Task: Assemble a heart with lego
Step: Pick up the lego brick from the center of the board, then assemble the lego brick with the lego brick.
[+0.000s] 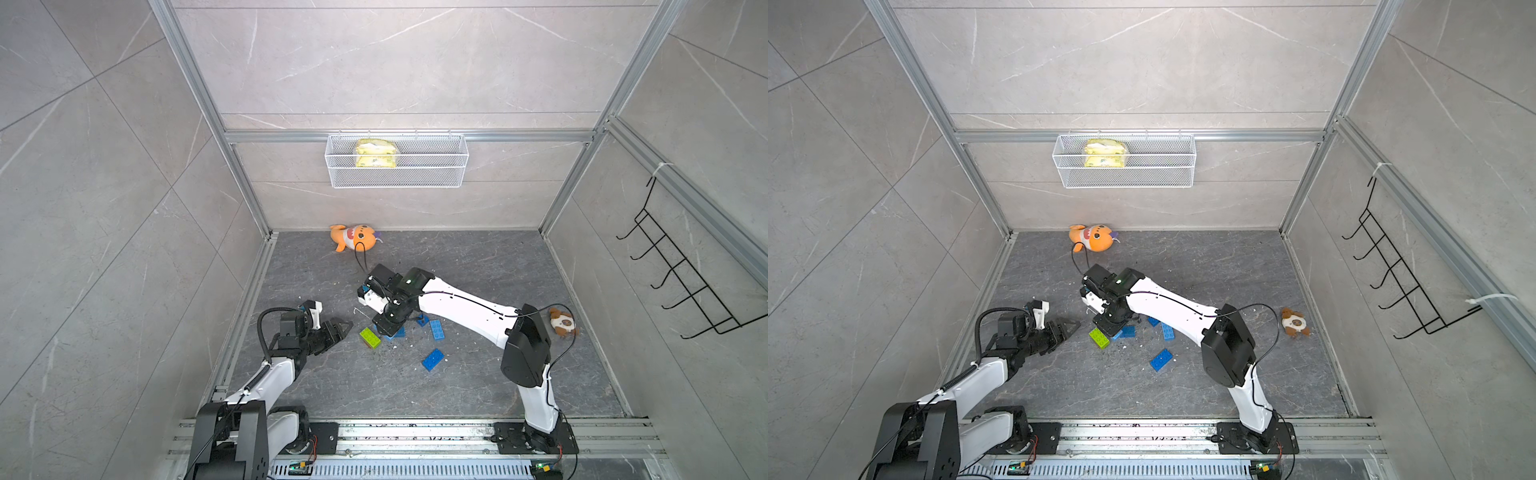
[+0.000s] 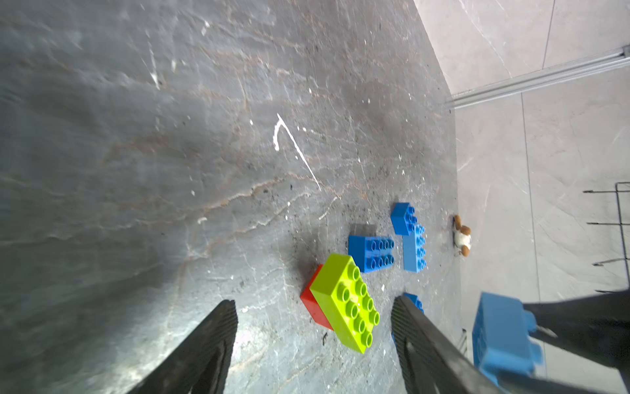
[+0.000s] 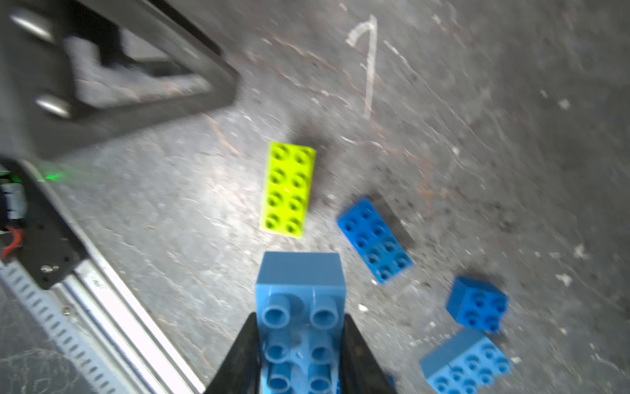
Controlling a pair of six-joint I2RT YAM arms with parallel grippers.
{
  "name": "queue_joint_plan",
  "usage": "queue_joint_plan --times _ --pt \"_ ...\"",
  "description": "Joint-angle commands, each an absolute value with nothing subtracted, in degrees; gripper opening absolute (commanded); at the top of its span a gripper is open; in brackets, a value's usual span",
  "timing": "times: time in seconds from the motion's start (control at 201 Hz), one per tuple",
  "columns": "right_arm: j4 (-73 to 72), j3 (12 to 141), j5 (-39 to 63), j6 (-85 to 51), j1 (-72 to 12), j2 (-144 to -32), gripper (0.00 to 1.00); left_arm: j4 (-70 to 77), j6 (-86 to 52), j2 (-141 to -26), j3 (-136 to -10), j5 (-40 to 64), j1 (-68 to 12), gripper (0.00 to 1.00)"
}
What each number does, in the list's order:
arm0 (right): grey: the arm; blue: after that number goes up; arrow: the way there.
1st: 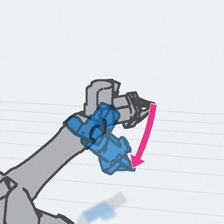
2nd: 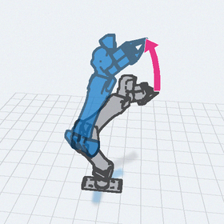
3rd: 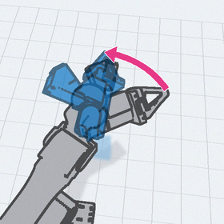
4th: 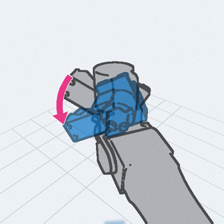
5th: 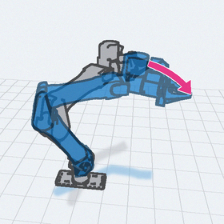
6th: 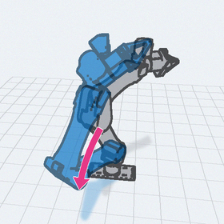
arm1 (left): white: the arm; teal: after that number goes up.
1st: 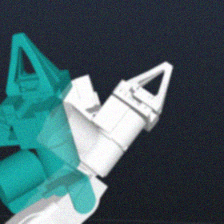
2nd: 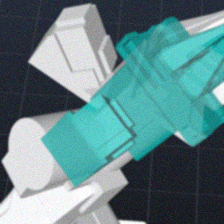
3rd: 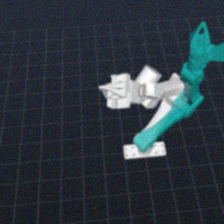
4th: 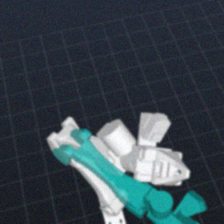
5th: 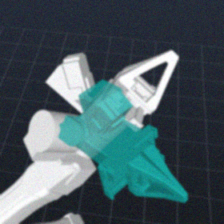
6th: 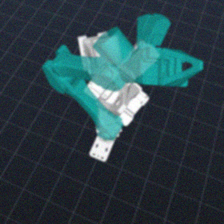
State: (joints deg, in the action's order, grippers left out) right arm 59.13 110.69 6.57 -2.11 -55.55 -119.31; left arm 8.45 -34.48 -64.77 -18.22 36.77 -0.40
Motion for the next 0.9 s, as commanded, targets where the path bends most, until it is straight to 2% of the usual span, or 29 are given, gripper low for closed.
queue_joint_plan --times 0.0,0.135,0.359,0.892 --pt "61.4 114.3 7.6 -5.1 -56.2 -123.7 0.18 13.7 -37.8 -67.2 -18.0 42.3 -0.6 0.71" --pt "63.5 118.8 6.1 -6.9 -56.9 -127.6 0.17 19.6 -40.4 -72.0 -17.1 45.2 -0.5 0.67" --pt "70.3 128.0 3.8 -7.0 -57.2 -135.3 0.17 22.0 -39.8 -76.1 -16.5 45.7 -0.6 0.66" --pt "77.5 137.0 2.8 -9.5 -57.7 -142.8 0.18 22.1 -39.5 -74.6 -15.6 44.7 -0.5 0.66"
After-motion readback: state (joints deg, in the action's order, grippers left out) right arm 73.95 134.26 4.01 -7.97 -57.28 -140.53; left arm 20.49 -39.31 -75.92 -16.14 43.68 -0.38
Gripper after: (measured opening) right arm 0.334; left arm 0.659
